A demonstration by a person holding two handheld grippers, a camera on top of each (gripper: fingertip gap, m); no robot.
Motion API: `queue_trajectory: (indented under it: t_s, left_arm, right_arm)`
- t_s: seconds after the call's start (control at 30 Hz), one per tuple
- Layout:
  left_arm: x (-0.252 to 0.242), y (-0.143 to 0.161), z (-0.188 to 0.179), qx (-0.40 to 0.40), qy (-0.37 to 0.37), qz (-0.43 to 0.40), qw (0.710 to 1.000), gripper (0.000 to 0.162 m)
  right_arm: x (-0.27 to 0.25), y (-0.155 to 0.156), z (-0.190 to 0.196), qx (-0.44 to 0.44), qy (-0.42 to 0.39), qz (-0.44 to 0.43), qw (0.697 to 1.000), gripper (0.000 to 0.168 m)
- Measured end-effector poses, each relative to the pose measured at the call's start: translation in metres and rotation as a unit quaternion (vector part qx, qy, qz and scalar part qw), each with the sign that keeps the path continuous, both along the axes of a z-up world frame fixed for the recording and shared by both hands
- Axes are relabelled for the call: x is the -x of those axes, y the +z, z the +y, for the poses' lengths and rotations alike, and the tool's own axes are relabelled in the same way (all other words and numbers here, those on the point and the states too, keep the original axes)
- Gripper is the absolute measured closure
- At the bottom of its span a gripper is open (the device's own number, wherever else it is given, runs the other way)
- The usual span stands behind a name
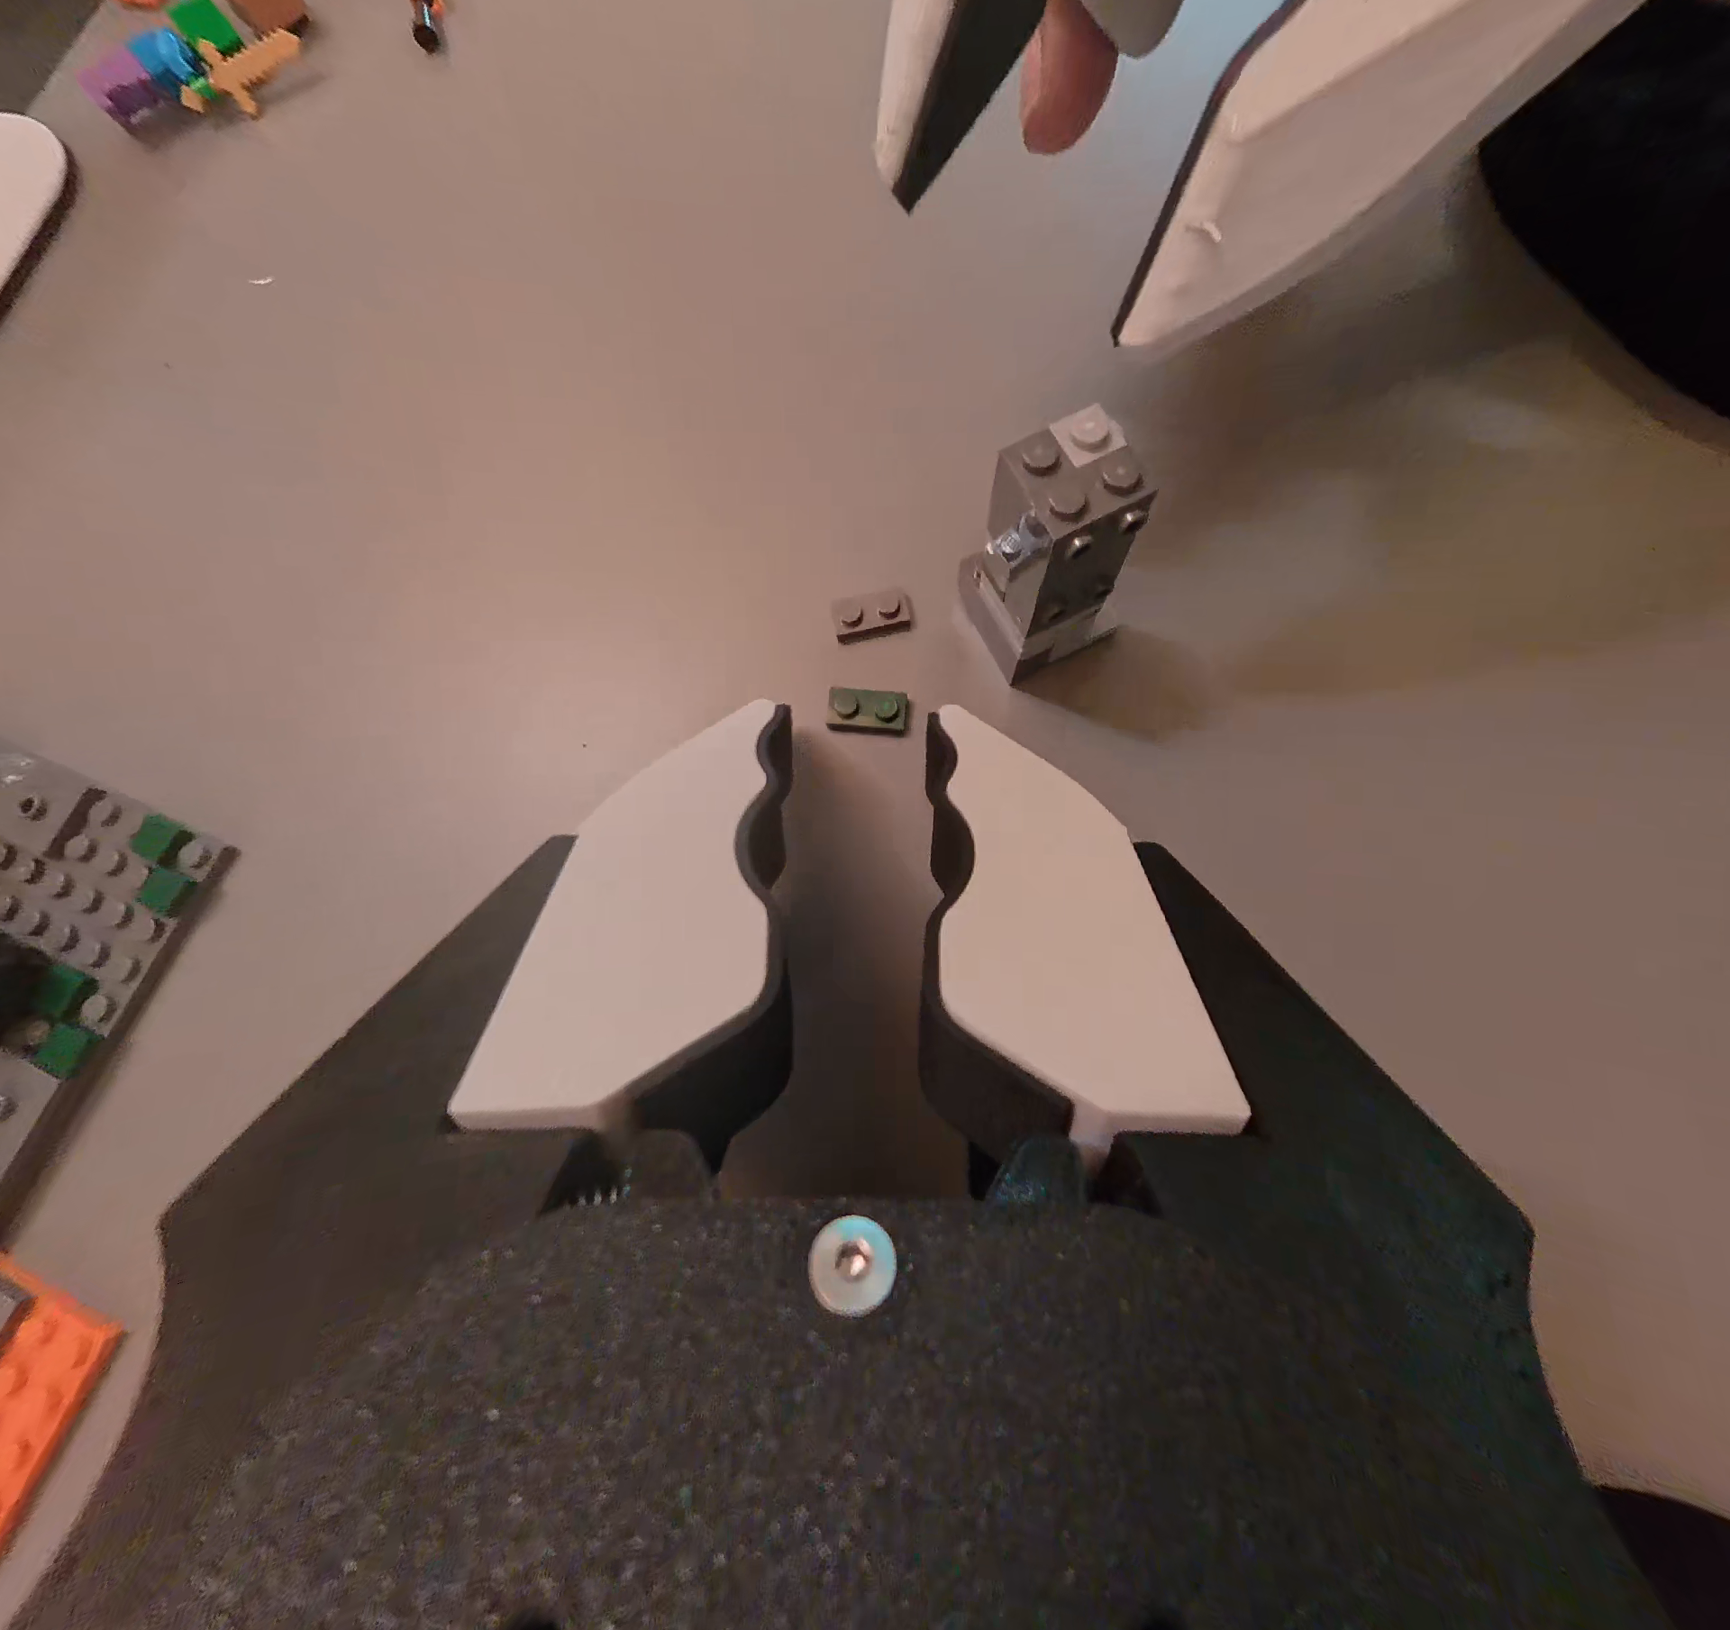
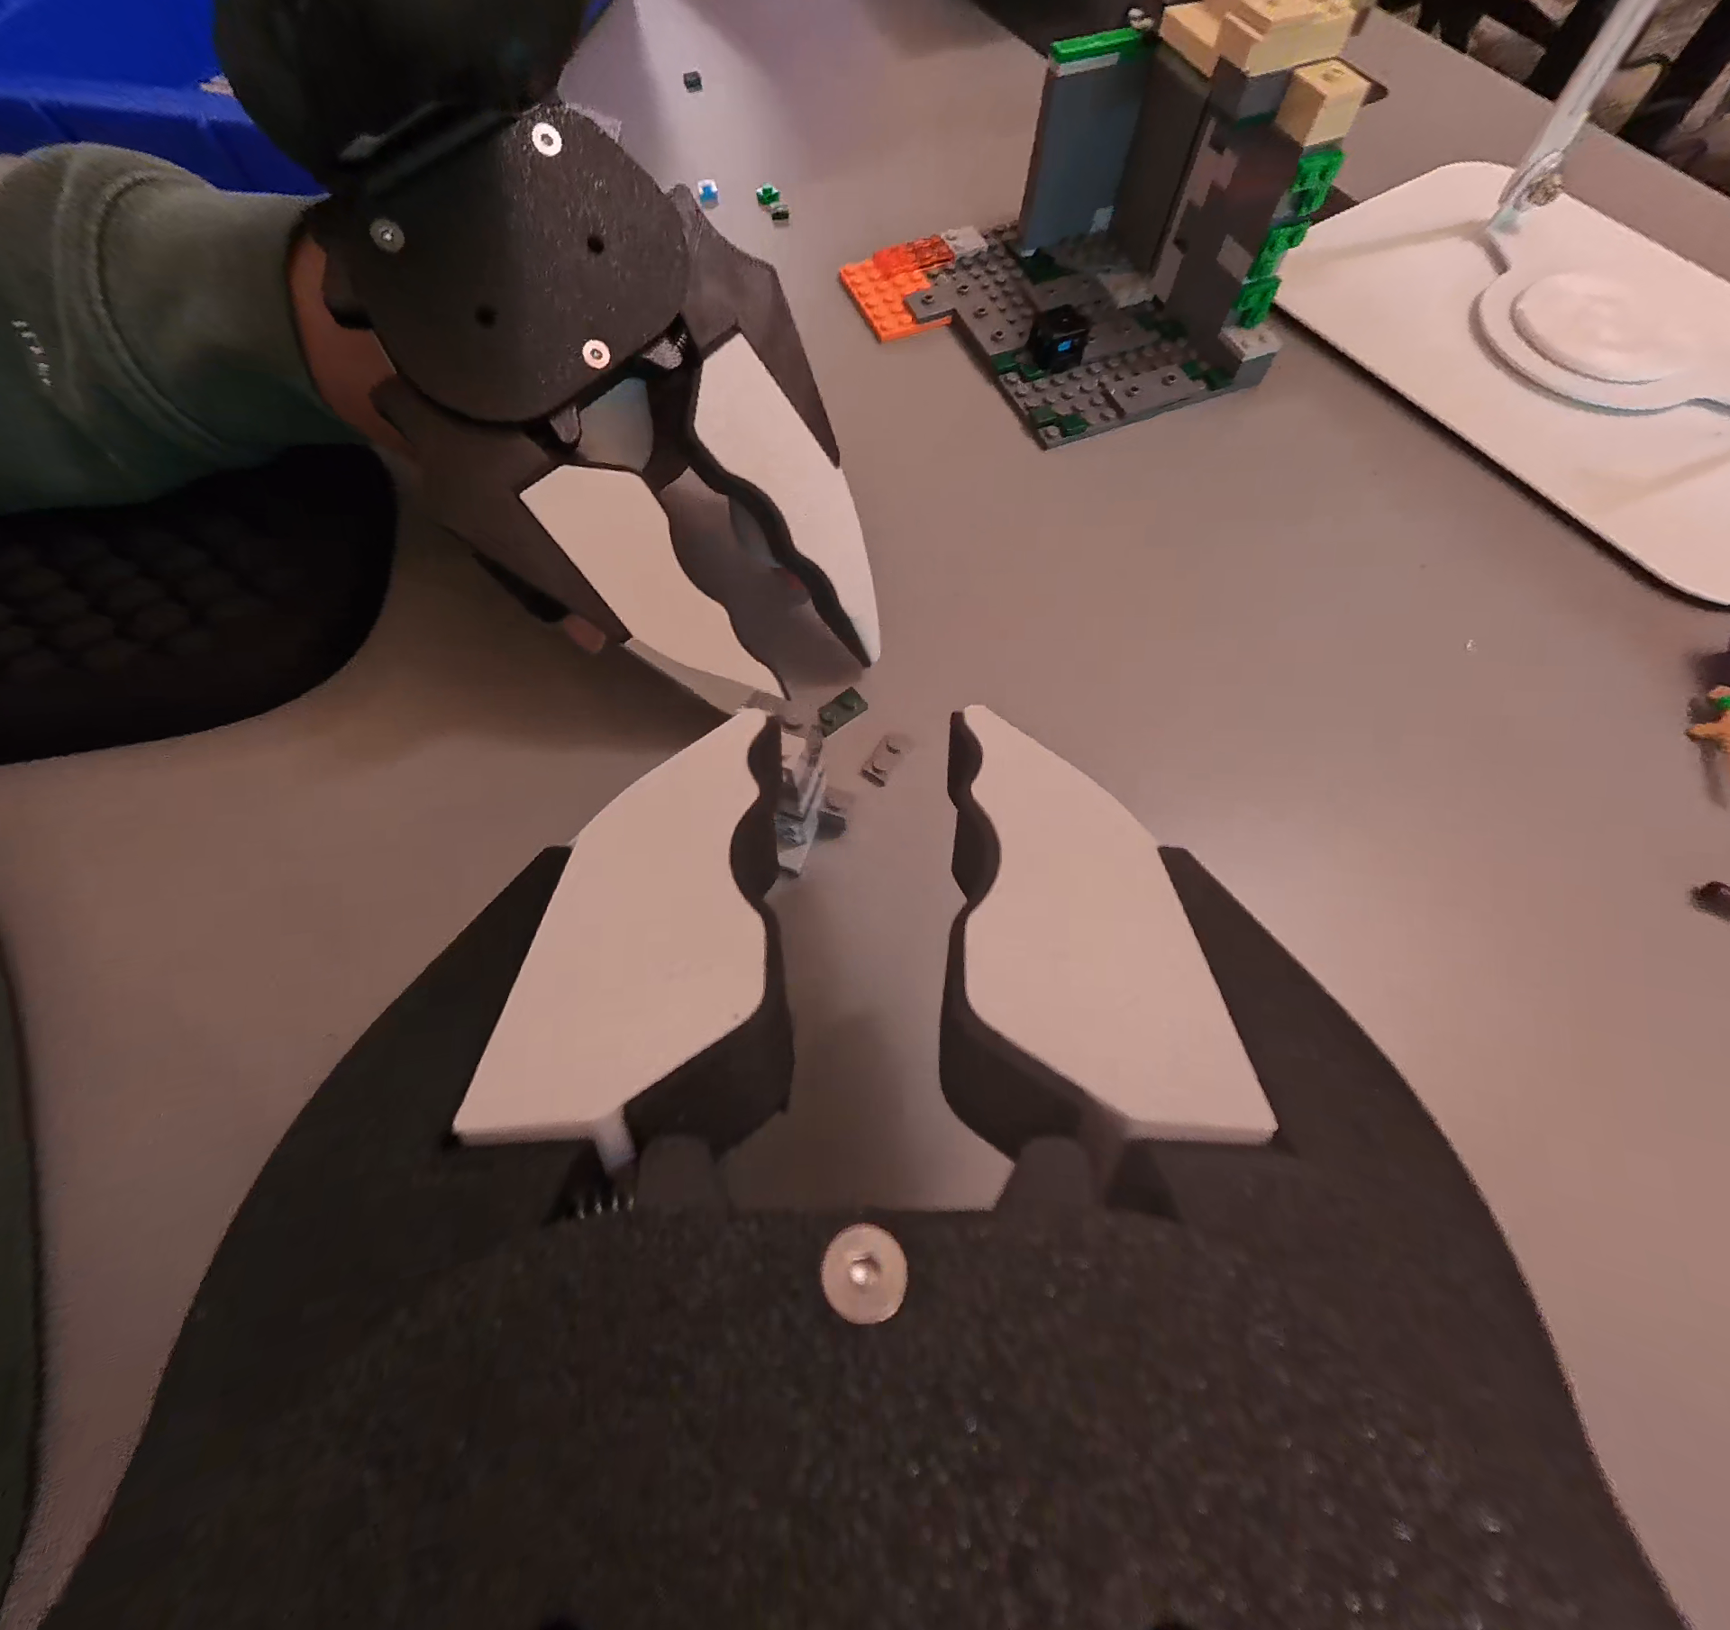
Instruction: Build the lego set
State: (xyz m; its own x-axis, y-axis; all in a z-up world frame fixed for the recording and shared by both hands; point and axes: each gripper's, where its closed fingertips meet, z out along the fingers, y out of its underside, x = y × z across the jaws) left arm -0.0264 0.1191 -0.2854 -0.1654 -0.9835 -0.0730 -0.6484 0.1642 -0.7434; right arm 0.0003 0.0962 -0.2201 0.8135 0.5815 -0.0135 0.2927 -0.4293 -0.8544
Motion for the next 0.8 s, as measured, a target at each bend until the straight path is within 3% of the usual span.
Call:
queue_trajectory:
  t_s: [0.33,0.47,0.8]
  left_arm:
    - [-0.008,-0.001,-0.003,-0.01,-0.022,0.01,1.0,0.144]
    - [-0.008,-0.002,0.001,-0.038,-0.02,0.017,0.999,0.162]
    - [-0.001,0.0,0.004,-0.028,-0.015,0.01,0.999,0.162]
  right_arm:
    - [0.009,-0.015,-0.01,0.011,0.059,-0.016,0.998,0.136]
    - [0.008,-0.02,-0.011,0.015,0.063,-0.025,0.998,0.136]
    - [0.003,-0.023,-0.009,0.017,0.06,-0.031,0.998,0.135]
